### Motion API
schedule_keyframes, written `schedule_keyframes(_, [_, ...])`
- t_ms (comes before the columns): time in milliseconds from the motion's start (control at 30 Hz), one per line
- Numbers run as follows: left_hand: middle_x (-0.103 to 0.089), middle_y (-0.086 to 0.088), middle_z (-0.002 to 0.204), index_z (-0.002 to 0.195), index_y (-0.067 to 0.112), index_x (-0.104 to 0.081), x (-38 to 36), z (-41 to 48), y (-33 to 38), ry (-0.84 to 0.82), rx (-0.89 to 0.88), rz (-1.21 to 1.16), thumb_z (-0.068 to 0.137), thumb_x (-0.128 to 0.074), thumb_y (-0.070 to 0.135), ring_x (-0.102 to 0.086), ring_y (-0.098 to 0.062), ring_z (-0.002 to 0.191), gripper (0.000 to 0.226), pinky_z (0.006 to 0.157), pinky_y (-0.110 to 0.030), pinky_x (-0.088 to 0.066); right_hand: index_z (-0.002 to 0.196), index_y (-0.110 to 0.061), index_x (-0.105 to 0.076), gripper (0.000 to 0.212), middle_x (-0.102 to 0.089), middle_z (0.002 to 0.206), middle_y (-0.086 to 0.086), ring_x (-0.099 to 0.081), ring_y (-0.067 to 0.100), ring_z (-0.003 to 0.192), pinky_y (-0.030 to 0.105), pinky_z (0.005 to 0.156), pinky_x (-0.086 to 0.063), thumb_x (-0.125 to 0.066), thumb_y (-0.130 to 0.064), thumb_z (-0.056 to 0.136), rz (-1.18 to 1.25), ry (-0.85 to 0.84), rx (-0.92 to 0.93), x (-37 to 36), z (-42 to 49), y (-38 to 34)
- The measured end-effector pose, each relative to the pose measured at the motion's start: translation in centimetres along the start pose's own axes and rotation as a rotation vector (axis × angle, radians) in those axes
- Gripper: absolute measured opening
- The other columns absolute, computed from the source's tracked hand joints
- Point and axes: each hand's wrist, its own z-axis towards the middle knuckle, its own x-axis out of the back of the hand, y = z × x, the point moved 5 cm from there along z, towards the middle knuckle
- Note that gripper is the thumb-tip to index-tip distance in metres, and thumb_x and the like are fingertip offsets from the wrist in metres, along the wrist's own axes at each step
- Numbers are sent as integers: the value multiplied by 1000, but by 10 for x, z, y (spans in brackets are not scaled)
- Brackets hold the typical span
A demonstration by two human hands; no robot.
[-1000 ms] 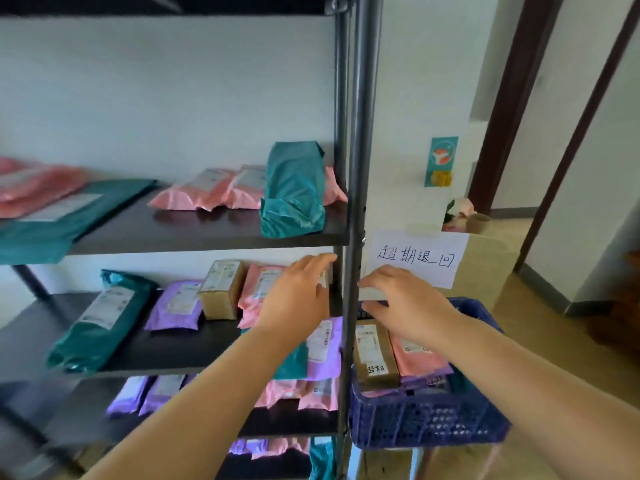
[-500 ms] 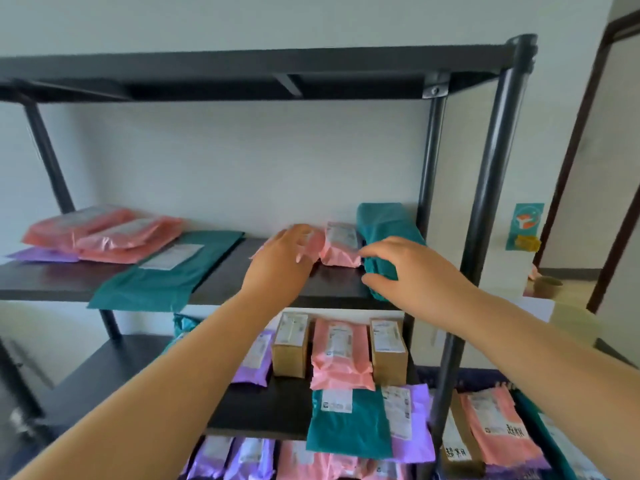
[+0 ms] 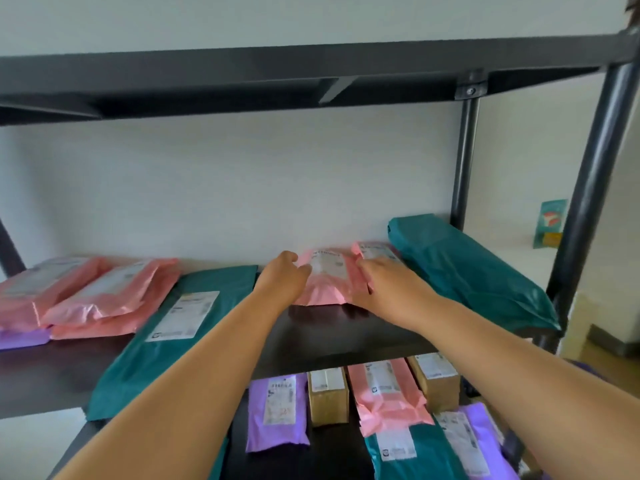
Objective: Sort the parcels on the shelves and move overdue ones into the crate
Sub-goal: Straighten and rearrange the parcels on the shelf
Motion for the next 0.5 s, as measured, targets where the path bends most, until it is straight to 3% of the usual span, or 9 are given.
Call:
schedule_keyframes(100, [-52,-18,140,138,1,-47,-7,15,-8,-32,14,6,95,-50,23,-52,-35,124,48,96,-36,-44,144,-25,-33,68,-60,127,4,-59,24,111,43,94,-50,-44,-64,89,-92,-31,-50,-18,20,5])
schedule_keyframes(167, [-58,-22,130,129,-3,-52,-12,19,-11,-54,18,21,96,-48,25,-55,-37,117,43,84,-35,-44,152,-27,-16,81,-55,136,5,-57,27,115,44,93,-47,-45,-65,86,-163,-47,-62,-28,30,9])
schedule_keyframes(233, [-61,-21,122,122,-2,-56,-20,20,-10,-90,23,85,98,-45,24,-58,-36,110,37,76,-33,-40,154,-28,-10,87,-48,144,5,-55,28,120,46,93,-45,-49,-65,85,-194,-69,-55,-36,36,12])
schedule_keyframes(367, [-63,-16,124,126,2,-58,-35,26,-11,-165,98,225,100,-43,21,-60,-31,113,36,87,-33,-45,140,-25,-46,57,-52,142,6,-47,27,129,43,109,-32,-48,-58,93,-210,-178,-12,-44,35,15])
schedule_keyframes(500, [-63,-17,118,124,2,-57,-35,30,-13,-115,220,121,100,-45,28,-62,-31,107,37,83,-33,-46,130,-25,-55,39,-50,144,9,-39,28,136,42,119,-16,-44,-45,98,-173,-196,20,-43,34,15])
